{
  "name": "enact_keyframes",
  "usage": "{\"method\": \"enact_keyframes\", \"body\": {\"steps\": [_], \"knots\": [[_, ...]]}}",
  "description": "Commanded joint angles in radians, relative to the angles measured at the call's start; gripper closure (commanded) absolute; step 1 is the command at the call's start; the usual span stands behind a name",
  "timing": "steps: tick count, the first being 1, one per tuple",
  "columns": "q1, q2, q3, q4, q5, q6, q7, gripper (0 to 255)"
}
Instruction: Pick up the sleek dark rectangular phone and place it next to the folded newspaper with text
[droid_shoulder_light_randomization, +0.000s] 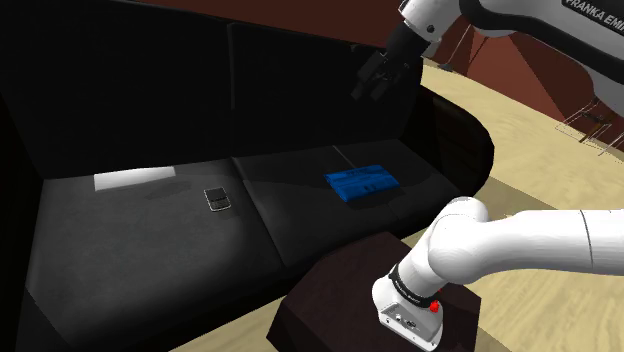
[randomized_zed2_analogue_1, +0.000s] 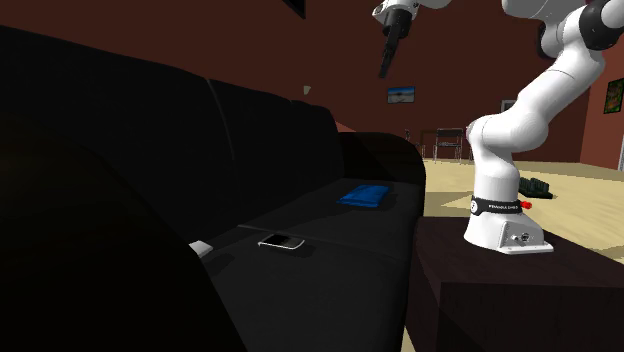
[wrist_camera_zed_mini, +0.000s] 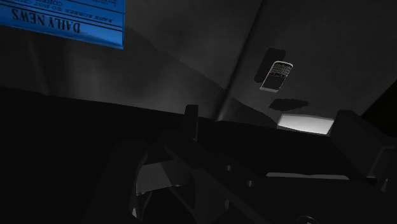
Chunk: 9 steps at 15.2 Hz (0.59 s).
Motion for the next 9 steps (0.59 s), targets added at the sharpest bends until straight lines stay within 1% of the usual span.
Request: {"method": "enact_keyframes", "body": {"steps": [1,9], "knots": [[0.000,0.000,0.000,0.000,0.000,0.000,0.000,0],[0.013,0.128,0.096,-0.127,0.022,0.246,0.094,0]]}}
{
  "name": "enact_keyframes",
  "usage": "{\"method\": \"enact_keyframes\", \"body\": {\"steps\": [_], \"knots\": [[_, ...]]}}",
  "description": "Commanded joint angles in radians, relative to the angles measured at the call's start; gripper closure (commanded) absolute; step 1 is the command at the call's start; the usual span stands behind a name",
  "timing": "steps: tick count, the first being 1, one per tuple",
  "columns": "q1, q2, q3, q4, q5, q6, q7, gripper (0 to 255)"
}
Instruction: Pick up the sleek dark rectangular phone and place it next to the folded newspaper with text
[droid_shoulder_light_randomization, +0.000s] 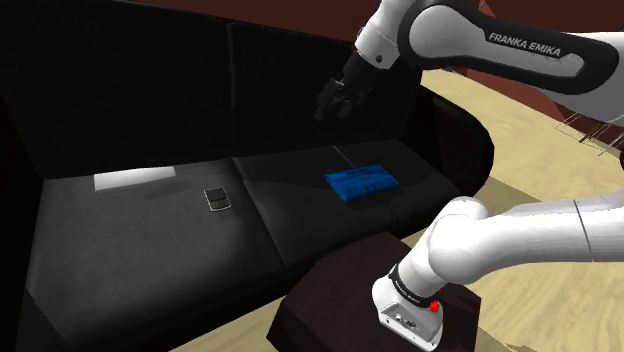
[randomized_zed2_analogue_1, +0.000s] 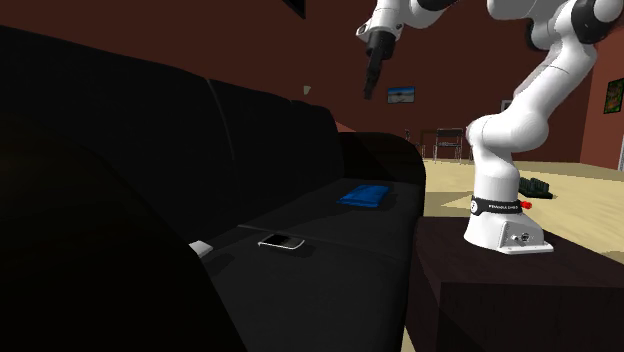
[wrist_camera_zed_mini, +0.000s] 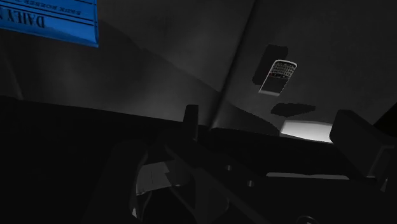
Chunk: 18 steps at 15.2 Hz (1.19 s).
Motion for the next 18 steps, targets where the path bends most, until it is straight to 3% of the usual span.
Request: {"method": "enact_keyframes", "body": {"steps": [1,11,18], "knots": [[0.003,0.033,0.024,-0.026,0.003,0.059,0.025,0],[-0.001,0.324,0.147,-0.050,-0.021,0.357,0.166,0],[-0.022,0.584,0.226,0.018,-0.122,0.526,0.311,0]]}}
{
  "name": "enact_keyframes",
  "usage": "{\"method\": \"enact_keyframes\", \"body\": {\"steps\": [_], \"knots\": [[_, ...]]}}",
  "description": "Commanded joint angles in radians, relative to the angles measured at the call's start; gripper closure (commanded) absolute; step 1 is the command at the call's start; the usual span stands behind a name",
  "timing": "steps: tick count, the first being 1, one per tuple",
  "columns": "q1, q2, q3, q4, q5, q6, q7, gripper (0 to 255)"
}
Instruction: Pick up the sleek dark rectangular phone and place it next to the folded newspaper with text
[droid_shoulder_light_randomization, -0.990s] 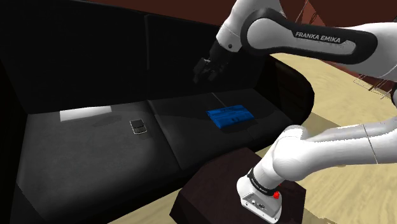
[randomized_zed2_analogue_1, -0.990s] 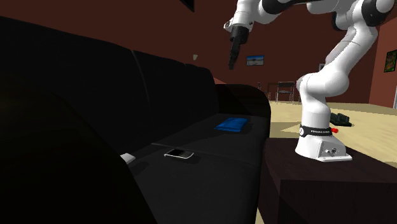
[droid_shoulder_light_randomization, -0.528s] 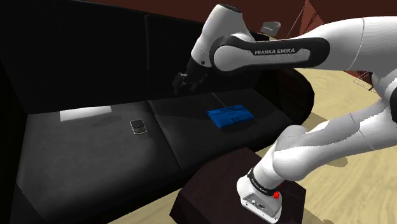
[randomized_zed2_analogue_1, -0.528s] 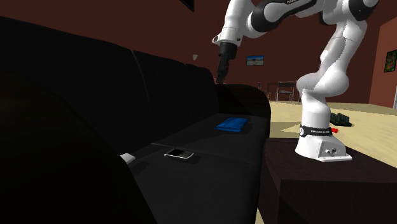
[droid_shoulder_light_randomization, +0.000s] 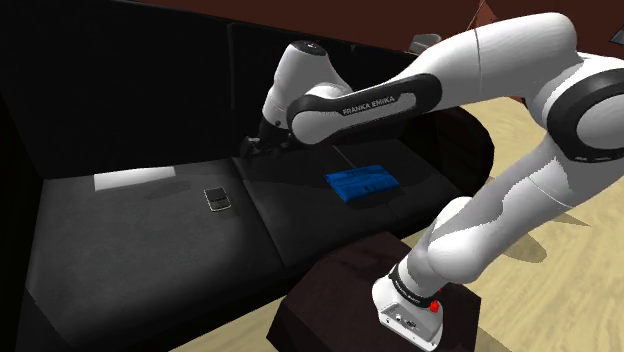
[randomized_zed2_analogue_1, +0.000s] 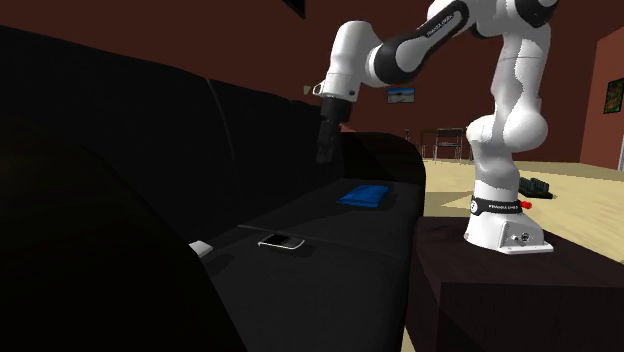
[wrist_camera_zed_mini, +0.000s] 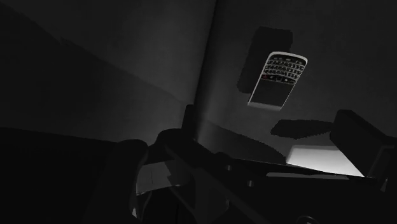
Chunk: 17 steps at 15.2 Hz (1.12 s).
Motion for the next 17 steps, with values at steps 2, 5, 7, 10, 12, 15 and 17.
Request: {"method": "enact_keyframes", "body": {"steps": [2,5,7,10,12,15,17], "knots": [[-0.005,0.118,0.026,0.041,-0.068,0.062,0.079,0],[0.001,0.240,0.035,0.100,-0.152,0.106,0.165,0],[0.014,0.322,0.030,0.146,-0.209,0.128,0.221,0],[0.046,0.443,0.009,0.226,-0.286,0.149,0.297,0],[0.072,0.523,-0.010,0.285,-0.327,0.158,0.339,0],[0.100,0.610,-0.033,0.348,-0.363,0.171,0.375,0],[0.105,0.634,-0.042,0.356,-0.374,0.187,0.382,0]]}}
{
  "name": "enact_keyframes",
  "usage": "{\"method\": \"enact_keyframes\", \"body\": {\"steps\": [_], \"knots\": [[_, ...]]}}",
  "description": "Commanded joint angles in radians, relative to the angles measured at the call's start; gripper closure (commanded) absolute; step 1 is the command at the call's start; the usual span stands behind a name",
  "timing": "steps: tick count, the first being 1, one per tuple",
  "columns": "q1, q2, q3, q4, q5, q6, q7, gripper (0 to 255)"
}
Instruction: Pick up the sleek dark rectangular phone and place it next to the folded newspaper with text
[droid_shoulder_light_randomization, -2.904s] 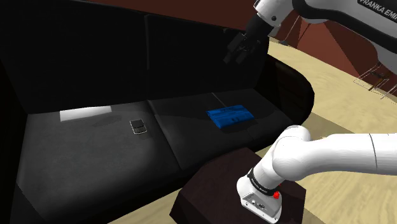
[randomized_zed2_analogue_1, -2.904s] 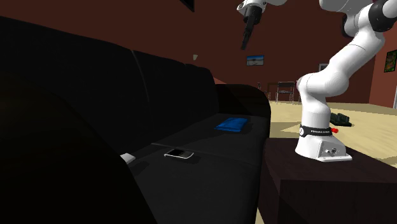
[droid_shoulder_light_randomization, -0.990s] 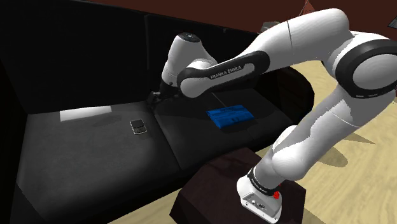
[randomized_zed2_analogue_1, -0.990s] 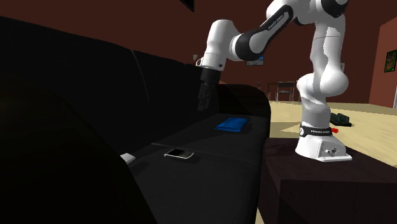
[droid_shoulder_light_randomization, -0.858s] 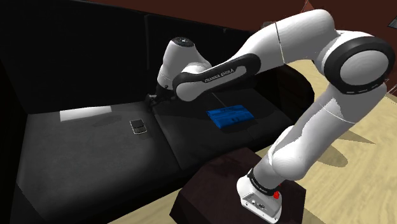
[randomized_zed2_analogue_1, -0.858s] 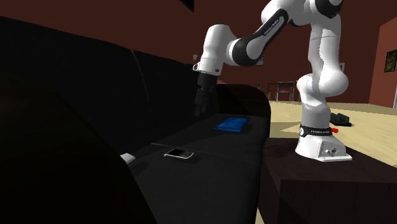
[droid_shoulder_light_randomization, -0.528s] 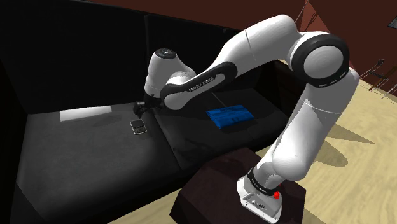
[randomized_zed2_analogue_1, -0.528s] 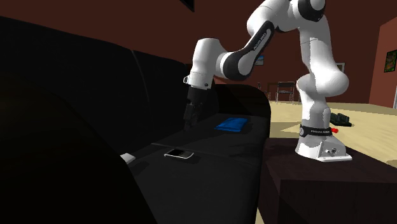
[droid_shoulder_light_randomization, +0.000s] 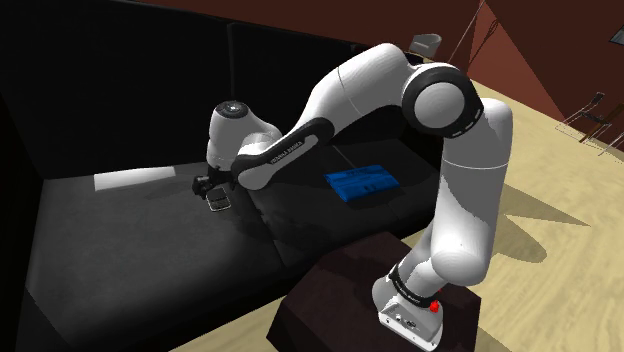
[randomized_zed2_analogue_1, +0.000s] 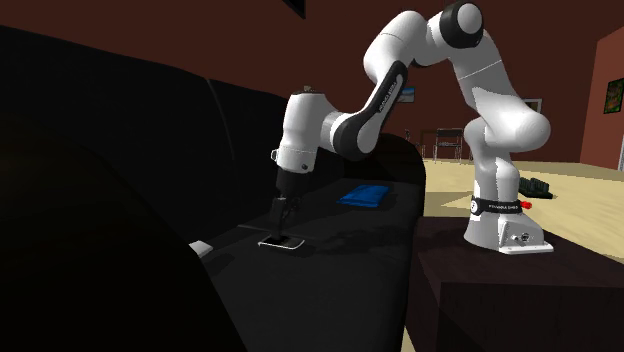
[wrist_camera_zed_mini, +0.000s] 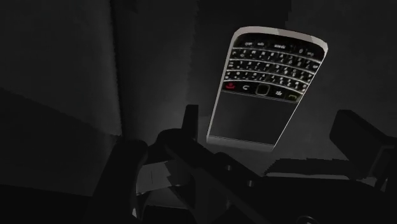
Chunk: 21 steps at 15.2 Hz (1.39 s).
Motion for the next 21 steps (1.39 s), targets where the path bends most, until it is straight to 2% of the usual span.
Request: {"method": "enact_keyframes", "body": {"steps": [1,5,13,14,21], "knots": [[0.006,0.024,-0.010,0.005,-0.013,0.018,0.010,0],[0.014,0.068,-0.026,0.022,-0.032,0.045,0.023,0],[0.015,0.068,-0.026,0.022,-0.032,0.045,0.023,0],[0.015,0.068,-0.026,0.022,-0.032,0.045,0.023,255],[0.015,0.069,-0.025,0.024,-0.031,0.044,0.023,255]]}}
